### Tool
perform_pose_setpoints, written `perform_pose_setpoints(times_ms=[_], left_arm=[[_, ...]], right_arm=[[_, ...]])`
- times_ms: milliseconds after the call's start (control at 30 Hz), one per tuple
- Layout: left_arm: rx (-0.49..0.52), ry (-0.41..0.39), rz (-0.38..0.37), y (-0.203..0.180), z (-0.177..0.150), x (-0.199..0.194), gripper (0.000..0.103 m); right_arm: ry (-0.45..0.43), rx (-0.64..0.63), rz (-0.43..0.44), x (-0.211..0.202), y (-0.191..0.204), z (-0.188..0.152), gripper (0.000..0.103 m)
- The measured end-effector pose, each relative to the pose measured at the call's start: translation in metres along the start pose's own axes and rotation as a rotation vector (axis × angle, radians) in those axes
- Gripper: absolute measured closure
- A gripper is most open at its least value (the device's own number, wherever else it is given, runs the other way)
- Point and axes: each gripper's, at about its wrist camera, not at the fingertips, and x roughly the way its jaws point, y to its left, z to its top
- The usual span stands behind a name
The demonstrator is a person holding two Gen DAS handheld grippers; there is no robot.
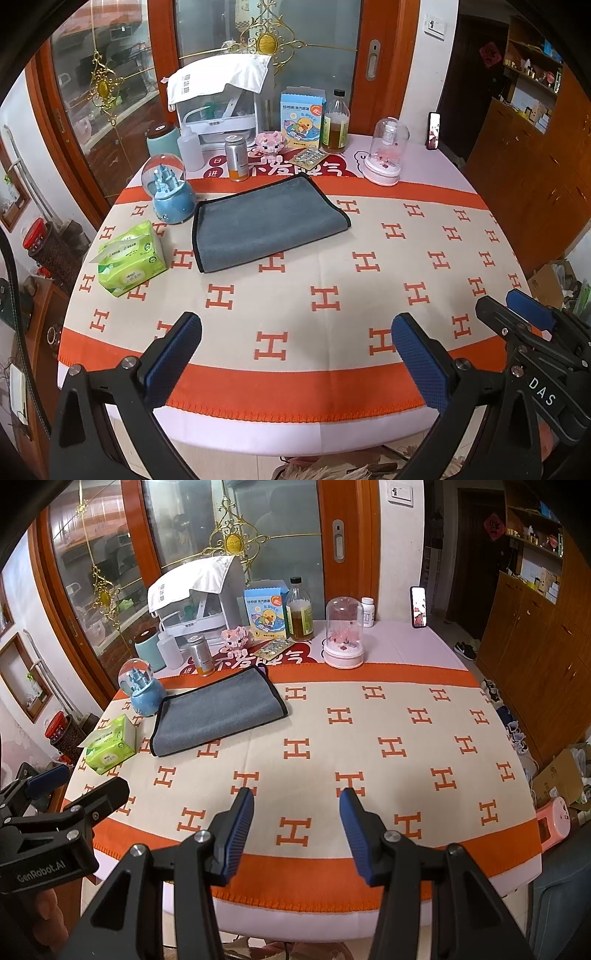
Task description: Fold towel
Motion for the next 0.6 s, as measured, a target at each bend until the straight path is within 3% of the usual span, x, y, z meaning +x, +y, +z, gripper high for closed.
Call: perform_pose_setpoints(times_ms=[600], left_arm=[[0.004, 0.008, -0.006, -0.0028, 0.0034, 0.0051, 0.001]], right_arm=[[0.000, 0.001, -0.002, 0.0032, -0.0013, 0.0053, 0.054]])
